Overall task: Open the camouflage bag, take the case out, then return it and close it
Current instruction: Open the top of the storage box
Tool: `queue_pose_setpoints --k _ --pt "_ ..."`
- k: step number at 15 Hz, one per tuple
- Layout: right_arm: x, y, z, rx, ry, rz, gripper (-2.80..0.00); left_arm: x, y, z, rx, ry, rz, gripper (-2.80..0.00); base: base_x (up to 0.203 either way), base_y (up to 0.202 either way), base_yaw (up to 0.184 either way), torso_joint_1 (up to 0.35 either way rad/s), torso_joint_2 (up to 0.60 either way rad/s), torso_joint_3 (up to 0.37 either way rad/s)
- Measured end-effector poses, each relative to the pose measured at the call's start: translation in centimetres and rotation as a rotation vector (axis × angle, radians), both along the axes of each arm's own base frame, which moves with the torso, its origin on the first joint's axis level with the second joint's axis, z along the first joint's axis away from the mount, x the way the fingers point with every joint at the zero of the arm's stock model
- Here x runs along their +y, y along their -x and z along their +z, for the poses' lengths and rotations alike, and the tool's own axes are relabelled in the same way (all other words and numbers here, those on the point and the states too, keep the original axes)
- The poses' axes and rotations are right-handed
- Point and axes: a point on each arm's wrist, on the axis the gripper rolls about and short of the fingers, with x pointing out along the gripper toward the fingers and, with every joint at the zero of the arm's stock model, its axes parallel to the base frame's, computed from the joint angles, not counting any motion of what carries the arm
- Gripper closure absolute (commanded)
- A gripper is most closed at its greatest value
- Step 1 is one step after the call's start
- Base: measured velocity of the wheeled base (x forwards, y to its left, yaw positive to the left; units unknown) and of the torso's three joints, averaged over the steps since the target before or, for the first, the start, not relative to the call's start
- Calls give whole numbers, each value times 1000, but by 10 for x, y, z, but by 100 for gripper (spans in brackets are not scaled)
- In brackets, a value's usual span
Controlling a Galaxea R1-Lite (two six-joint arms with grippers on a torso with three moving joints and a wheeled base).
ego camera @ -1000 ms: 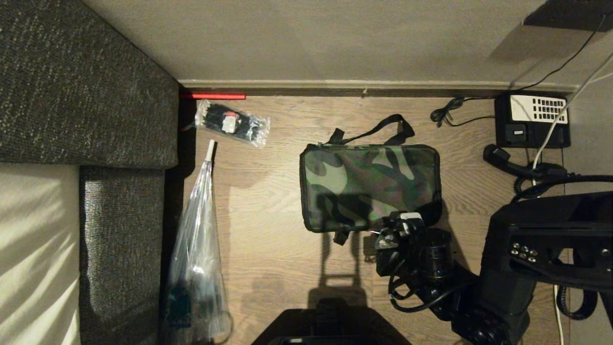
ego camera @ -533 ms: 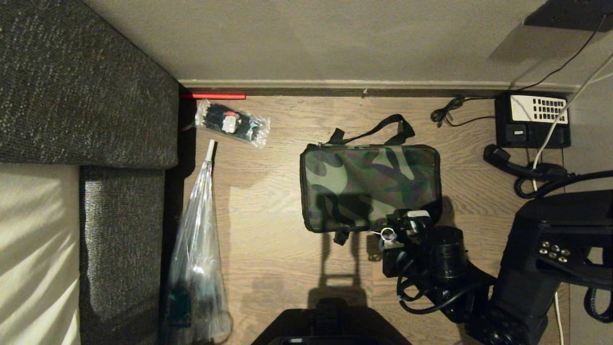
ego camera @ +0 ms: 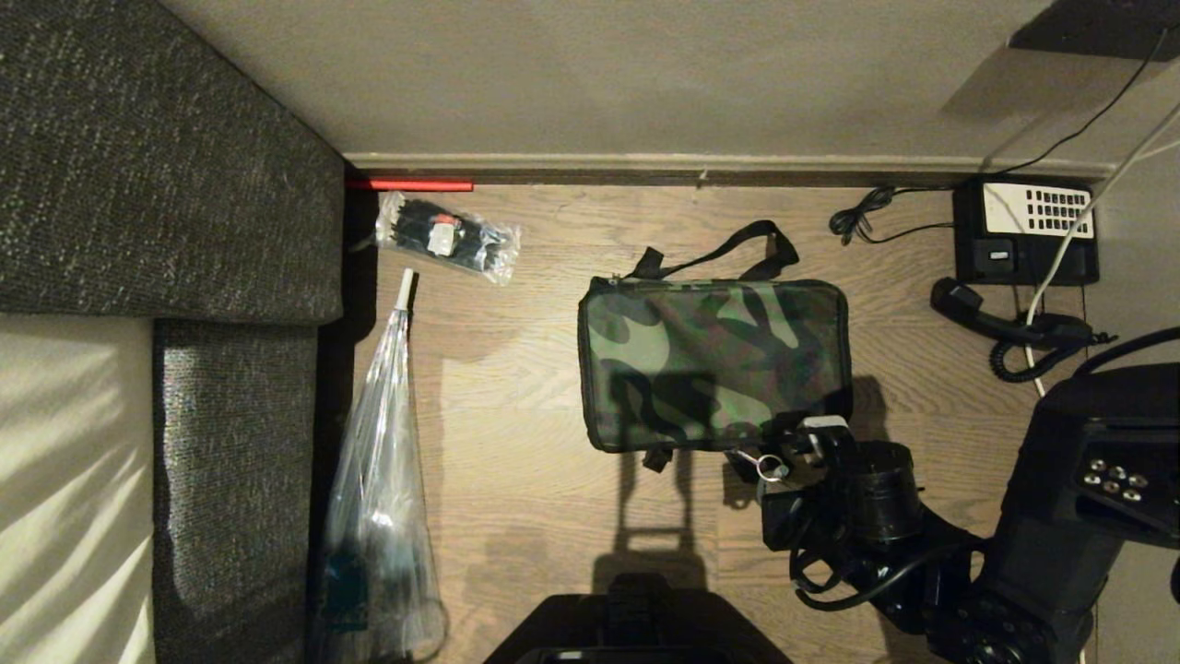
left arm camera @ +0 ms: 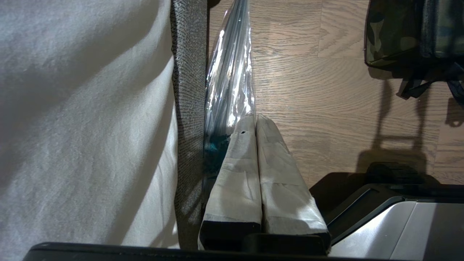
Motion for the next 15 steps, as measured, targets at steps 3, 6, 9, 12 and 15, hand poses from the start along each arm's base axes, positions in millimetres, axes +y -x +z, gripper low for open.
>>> queue_pose_setpoints --k 3,6,9,12,15 --pt "-10 -7 2 -10 -5 -41 0 0 0 0 0 0 0 0 0 0 0 0 0 0" --pt "-24 -14 5 -14 -4 -92 0 0 0 0 0 0 0 0 0 0 0 0 0 0" --pt "-35 -18 6 -11 1 -130 0 0 0 0 0 -1 0 0 0 0 0 0 0 0" --pt "-46 -22 8 -17 2 -168 0 0 0 0 0 0 1 0 0 0 0 0 0 0" --pt "-58 -28 12 -24 0 -205 0 0 0 0 0 0 0 0 0 0 0 0 0 0"
